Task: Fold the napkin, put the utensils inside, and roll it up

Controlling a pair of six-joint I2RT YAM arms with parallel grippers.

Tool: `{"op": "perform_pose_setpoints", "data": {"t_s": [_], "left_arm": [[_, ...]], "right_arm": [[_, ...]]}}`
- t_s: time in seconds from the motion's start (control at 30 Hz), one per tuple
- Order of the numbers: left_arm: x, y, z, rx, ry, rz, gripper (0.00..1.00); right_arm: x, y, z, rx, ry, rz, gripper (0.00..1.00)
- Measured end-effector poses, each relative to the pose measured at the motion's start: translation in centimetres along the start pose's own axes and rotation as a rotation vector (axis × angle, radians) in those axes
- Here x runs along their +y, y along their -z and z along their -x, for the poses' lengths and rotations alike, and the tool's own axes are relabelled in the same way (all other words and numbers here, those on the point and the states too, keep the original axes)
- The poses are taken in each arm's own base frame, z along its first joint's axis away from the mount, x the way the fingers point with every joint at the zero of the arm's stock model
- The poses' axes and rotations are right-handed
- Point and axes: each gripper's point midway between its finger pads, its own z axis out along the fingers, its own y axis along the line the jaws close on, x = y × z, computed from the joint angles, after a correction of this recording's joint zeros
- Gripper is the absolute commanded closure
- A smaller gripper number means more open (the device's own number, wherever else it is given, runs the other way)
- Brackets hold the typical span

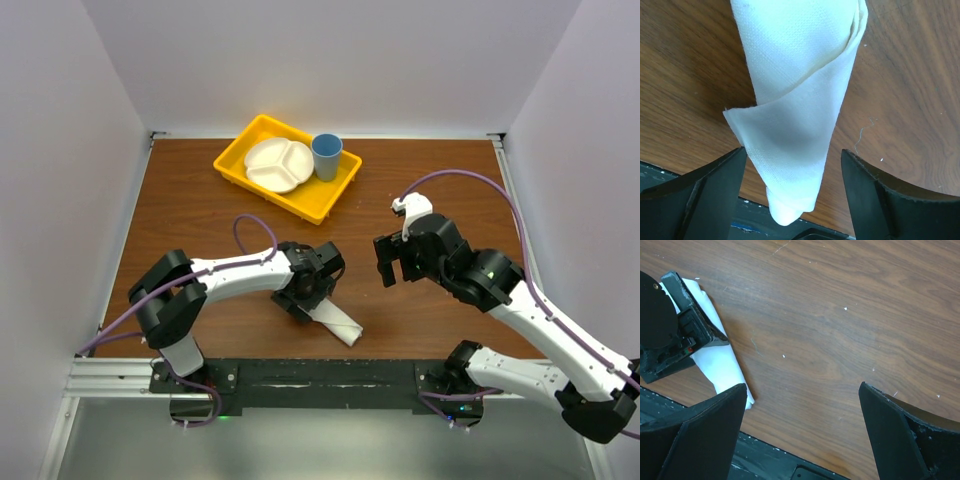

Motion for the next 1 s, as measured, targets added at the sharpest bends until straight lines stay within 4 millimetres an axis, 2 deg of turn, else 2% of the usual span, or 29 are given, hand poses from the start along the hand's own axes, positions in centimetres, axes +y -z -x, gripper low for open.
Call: {"op": "perform_pose_setpoints", "data": {"t_s": [0.5,0.6,0.67,0.8,1.0], "left_arm": [[0.4,-1.6,1.4,-0.023,0.032,0.009,0.28],[0.4,-1.9,1.5,-0.025,0.036,0.012,0.39],[0.2,-2.2,1.6,-0.024,0.041,0.009,0.39],[0.0,-2.3,1.9,-0.024,0.054,0.005,0.48],[-0.2,-2.6,3.1,-0.022,0.093,0.007,0.52]], "right_arm": [[0.2,0.1,-0.1,0.002,0.002,0.012,0.02],[0.3,0.1,-0.1,0.004,0.002,0.019,0.02],[0.3,0.1,-0.1,0.004,0.002,0.019,0.02],[0.3,0.1,-0.1,0.004,0.002,0.019,0.02],[0.3,0.1,-0.1,0.005,0.002,0.020,0.02]]}}
